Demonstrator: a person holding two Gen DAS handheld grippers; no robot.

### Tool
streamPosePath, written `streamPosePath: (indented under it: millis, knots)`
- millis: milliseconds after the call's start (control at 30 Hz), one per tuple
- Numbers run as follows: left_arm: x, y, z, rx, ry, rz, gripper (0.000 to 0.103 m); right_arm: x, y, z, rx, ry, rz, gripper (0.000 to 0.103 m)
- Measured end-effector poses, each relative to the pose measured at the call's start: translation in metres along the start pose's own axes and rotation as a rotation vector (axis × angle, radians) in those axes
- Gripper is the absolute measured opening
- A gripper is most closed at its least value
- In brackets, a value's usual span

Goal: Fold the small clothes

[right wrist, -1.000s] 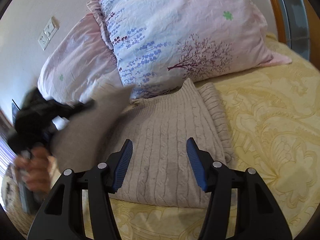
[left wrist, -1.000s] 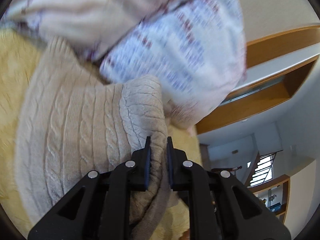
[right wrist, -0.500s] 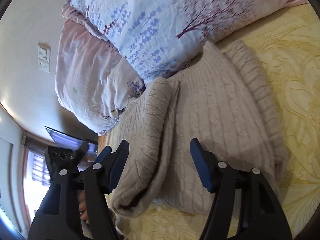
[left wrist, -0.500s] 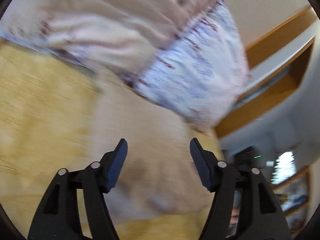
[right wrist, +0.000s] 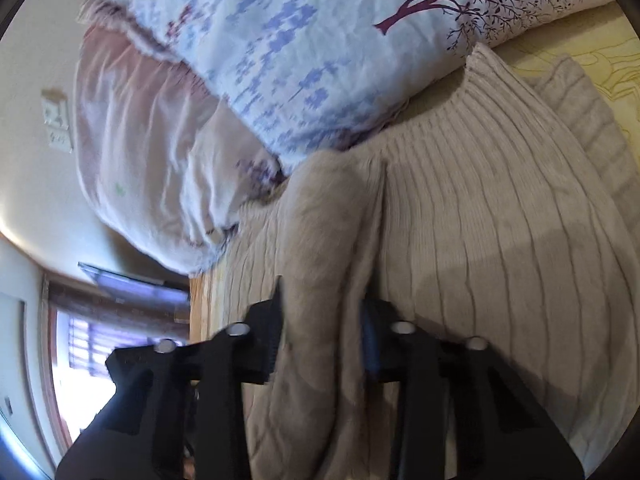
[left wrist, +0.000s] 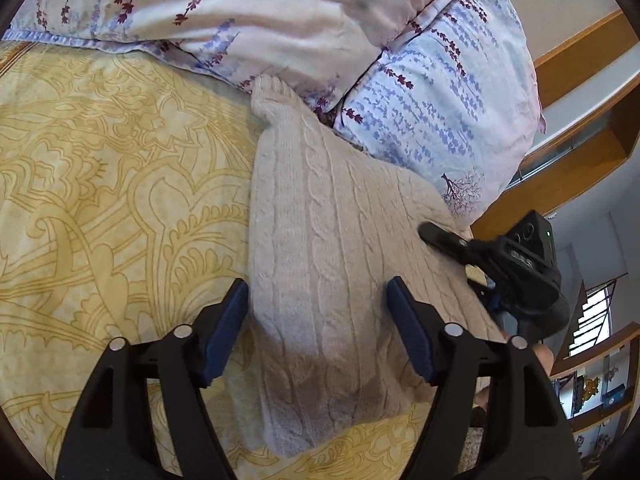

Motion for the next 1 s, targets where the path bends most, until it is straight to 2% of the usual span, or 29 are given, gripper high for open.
streamPosePath:
  millis: [33, 67, 100, 233, 333, 533, 833, 1000]
  knots:
    - [-0.002, 0.001, 0.000, -0.006, 0.008, 0.005, 0.076, -0.007, 0.003, 0.001, 0.026, 0.044, 0.033, 0.017]
    - [-0.002, 0.001, -0.001, -0.008, 0.014, 0.011, 0.077, -0.023, 0.010, 0.007, 0.075, 0.151, 0.103, 0.016]
    - [-0.004, 0.003, -0.002, -0.008, 0.019, 0.017, 0.077, -0.033, 0.014, 0.011, 0.104, 0.217, 0.136, 0.016]
    - [-0.008, 0.009, -0.002, 0.000, 0.033, 0.042, 0.078, -0.101, 0.037, 0.053, 0.262, 0.640, 0.323, 0.015]
    - [-0.004, 0.013, 0.000, 0.002, 0.013, 0.066, 0.078, -0.119, 0.050, 0.067, 0.308, 0.774, 0.413, 0.015]
    - [0.016, 0.008, 0.009, -0.024, -0.056, 0.075, 0.078, -0.102, 0.080, 0.053, 0.352, 0.775, 0.518, 0.015]
    - [0.040, -0.013, 0.016, -0.074, -0.123, 0.078, 0.078, -0.061, 0.103, 0.043, 0.365, 0.700, 0.566, 0.015]
    - [0.046, -0.023, 0.021, -0.103, -0.143, 0.066, 0.077, -0.027, 0.099, 0.031, 0.347, 0.615, 0.585, 0.015]
Point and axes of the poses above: each gripper's, at about its wrist camera, not at the fingertips, and y roughly against the way its jaws point, x to its right, z to its underside, the point moved 1 cm from there along -y, roughly the way its jaws point, and after that the axes turned 5 degrees about -x, right-handed, at the moved point
